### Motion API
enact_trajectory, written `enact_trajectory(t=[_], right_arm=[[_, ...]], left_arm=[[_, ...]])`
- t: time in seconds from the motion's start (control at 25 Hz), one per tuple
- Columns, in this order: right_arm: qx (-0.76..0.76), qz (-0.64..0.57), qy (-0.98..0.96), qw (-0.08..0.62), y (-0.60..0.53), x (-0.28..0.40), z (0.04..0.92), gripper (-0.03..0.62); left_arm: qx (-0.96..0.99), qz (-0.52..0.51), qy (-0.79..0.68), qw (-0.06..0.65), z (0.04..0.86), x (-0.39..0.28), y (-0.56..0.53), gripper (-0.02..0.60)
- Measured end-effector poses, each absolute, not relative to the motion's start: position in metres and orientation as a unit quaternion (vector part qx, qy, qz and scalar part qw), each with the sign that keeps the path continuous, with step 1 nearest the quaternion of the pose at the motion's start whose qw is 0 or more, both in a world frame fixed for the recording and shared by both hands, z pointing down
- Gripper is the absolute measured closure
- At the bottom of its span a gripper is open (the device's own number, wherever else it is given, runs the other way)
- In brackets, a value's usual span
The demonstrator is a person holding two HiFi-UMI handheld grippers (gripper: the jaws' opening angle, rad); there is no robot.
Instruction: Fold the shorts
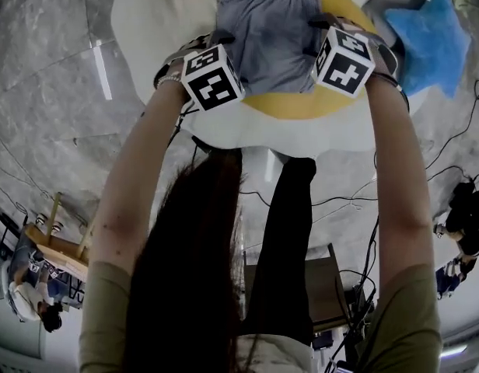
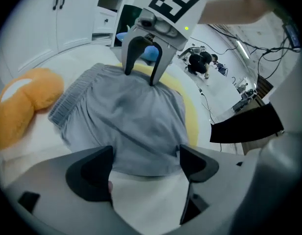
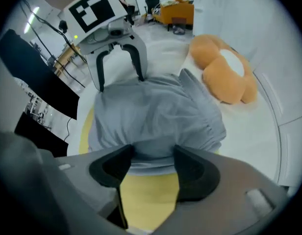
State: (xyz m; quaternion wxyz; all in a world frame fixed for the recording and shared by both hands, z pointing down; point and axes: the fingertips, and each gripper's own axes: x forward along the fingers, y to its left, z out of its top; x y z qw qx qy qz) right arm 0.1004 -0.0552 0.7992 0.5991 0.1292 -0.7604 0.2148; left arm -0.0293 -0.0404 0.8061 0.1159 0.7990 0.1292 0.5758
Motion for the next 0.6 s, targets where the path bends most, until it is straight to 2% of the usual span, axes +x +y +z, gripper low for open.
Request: enact_trajectory(t=[0.16, 0.28, 0.4, 0.6], right_arm=[[0.118, 0.218, -0.749, 0.614, -0.056, 0.105, 0.806, 0.329], [0.145, 0.235, -0.756, 0.594, -0.059, 0.099, 0.792, 0.329], [0.22, 0.271, -0.78, 0.519, -0.06, 0.09, 0.754, 0.329], [0.407, 0.276, -0.806, 0.329, -0.067, 0.089, 0.645, 0.329]], left_arm=[[0.804, 0.571, 0.092, 0.14, 0.815, -0.025, -0.036, 0.167], [0.806, 0.568, 0.068, 0.151, 0.806, -0.026, -0.042, 0.167], [0.827, 0.524, 0.009, 0.206, 0.771, -0.025, -0.048, 0.167], [0.857, 0.398, -0.146, 0.294, 0.672, -0.017, -0.055, 0.167]])
